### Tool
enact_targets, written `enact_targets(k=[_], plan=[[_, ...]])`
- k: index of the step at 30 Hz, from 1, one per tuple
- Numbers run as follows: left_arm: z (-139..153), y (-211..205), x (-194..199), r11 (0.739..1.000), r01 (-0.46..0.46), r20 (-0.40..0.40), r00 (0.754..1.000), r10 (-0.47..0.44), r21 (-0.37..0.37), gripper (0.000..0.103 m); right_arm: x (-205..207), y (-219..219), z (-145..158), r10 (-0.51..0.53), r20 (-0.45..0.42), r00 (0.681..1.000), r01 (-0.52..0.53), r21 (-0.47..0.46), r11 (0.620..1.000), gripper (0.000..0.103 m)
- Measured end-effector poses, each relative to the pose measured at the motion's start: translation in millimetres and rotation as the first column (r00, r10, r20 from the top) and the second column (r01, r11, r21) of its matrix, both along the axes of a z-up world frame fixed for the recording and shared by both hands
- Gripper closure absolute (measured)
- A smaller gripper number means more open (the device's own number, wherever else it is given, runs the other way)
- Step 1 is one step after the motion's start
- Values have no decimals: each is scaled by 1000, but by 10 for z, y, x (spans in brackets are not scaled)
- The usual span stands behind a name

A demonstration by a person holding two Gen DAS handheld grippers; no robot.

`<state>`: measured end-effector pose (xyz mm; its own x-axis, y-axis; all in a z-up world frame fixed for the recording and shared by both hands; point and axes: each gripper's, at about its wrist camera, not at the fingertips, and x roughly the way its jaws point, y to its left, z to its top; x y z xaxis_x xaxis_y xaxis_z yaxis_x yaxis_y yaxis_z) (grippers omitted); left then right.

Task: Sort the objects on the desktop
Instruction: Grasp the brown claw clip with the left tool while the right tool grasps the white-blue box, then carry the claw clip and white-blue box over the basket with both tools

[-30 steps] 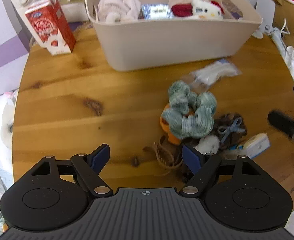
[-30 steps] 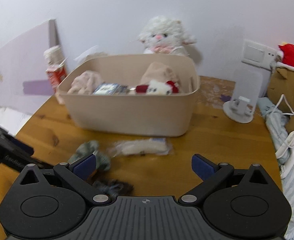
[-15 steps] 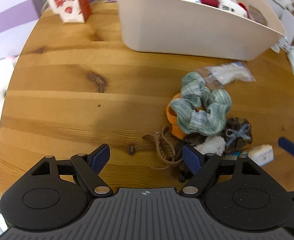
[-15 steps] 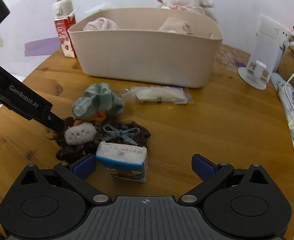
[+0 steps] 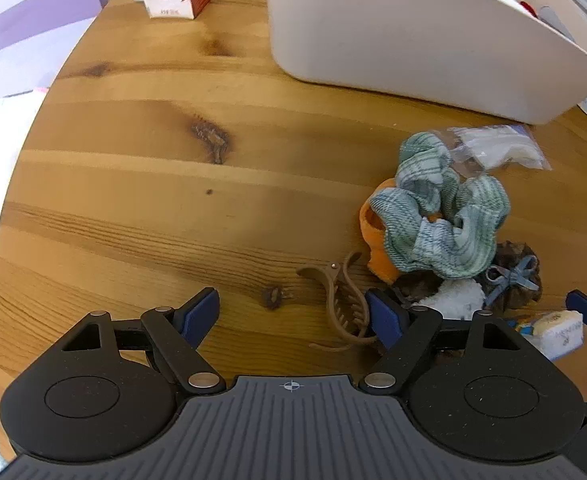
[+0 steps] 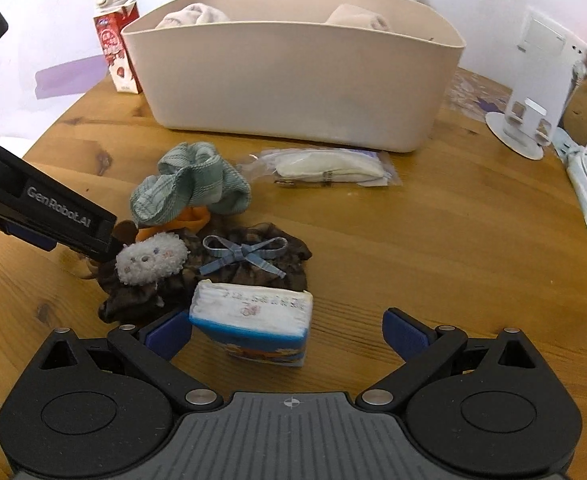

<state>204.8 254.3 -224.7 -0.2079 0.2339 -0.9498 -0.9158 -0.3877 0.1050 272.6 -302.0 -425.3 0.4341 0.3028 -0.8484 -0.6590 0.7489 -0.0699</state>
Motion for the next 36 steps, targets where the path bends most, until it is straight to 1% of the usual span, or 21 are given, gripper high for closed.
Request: enact_targets(k=[3, 5, 8, 10, 12, 14, 16, 17, 18, 19, 20, 21, 22, 25, 29, 33, 36], plan=[[-25, -7, 7, 1000, 0, -24, 1000, 0, 9, 22, 10, 27, -22, 4, 7, 1000, -4, -25, 1000, 0], [-42, 0, 39, 999, 33, -48, 998, -32, 6, 22, 11, 31, -33, 4, 12, 1000, -3, -45, 999, 0], [-45, -4, 54, 998, 62, -63, 996, -62, 10, 22, 21, 9, -38, 8, 3, 1000, -8, -40, 999, 0], [-40, -6, 63, 998, 68, -68, 995, -67, 12, 25, 30, -11, -37, 5, -1, 1000, -5, -37, 999, 7], [-23, -13, 73, 995, 98, -78, 992, -96, 22, 33, 41, -26, -36, 3, -3, 1000, -3, -37, 999, 11], [-1, -24, 95, 991, 126, -87, 989, -122, 36, 46, 47, -41, -35, 4, -1, 1000, -4, -38, 999, 16], [12, -26, 110, 987, 154, -87, 985, -150, 44, 52, 47, -50, -35, 6, -1, 1000, -6, -39, 999, 26], [19, -24, 113, 985, 165, -83, 984, -161, 48, 58, 47, -56, -35, 10, -3, 1000, -10, -36, 999, 30], [27, -30, 118, 983, 175, -83, 982, -171, 52, 62, 50, -63, -34, 15, -5, 1000, -15, -31, 999, 38], [37, -43, 120, 981, 186, -84, 980, -181, 54, 70, 50, -71, -30, 20, -8, 1000, -20, -26, 999, 45], [39, -47, 128, 979, 194, -81, 979, -190, 55, 79, 51, -77, -26, 27, -11, 1000, -28, -23, 999, 48], [39, -51, 122, 978, 201, -74, 978, -197, 56, 83, 47, -85, -17, 35, -13, 999, -35, -20, 999, 52], [36, -54, 118, 975, 216, -70, 975, -212, 58, 84, 43, -92, -13, 39, -13, 999, -39, -18, 999, 55], [35, -82, 135, 970, 236, -66, 970, -232, 62, 84, 38, -127, -1, 43, -14, 999, -43, -6, 999, 59], [65, -129, 173, 957, 279, -84, 958, -273, 79, 85, 14, -171, 36, 47, 4, 999, -47, -2, 999, 60], [98, -178, 213, 935, 343, -114, 936, -332, 96, 85, 8, -229, 79, 55, 11, 998, -55, 9, 998, 60], [145, -205, 229, 927, 358, -116, 931, -346, 110, 85, 13, -267, 118, 48, 14, 999, -49, 23, 999, 60]])
